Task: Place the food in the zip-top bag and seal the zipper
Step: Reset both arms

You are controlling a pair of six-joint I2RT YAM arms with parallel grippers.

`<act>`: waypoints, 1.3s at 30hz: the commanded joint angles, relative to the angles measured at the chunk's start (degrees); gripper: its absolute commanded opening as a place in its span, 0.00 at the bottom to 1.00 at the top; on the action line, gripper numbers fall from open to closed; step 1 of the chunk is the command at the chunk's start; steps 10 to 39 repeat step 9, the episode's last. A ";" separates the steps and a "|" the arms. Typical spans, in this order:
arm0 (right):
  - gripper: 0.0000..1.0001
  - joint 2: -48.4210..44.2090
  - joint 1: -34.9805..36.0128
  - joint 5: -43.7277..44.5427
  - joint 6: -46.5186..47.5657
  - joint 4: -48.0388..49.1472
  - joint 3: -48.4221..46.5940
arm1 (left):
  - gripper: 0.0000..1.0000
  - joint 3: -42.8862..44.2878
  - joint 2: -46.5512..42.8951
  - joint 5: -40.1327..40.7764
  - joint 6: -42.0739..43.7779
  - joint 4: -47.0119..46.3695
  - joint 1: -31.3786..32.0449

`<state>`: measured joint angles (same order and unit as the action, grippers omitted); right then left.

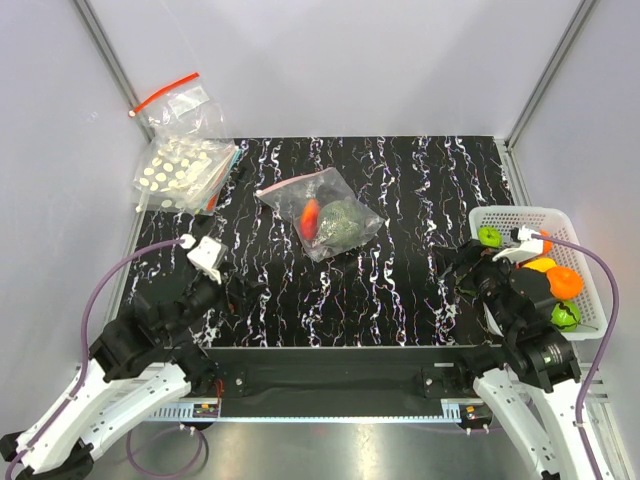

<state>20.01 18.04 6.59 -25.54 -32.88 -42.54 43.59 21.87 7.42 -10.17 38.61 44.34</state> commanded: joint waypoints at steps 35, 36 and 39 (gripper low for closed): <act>1.00 1.17 -0.11 -0.62 0.40 2.21 0.01 | 0.99 0.53 0.72 1.37 -0.64 -3.72 0.05; 1.00 1.17 -0.11 -0.62 0.40 2.21 0.01 | 0.99 0.53 0.72 1.37 -0.64 -3.72 0.05; 1.00 1.17 -0.11 -0.62 0.40 2.21 0.01 | 0.99 0.53 0.72 1.37 -0.64 -3.72 0.05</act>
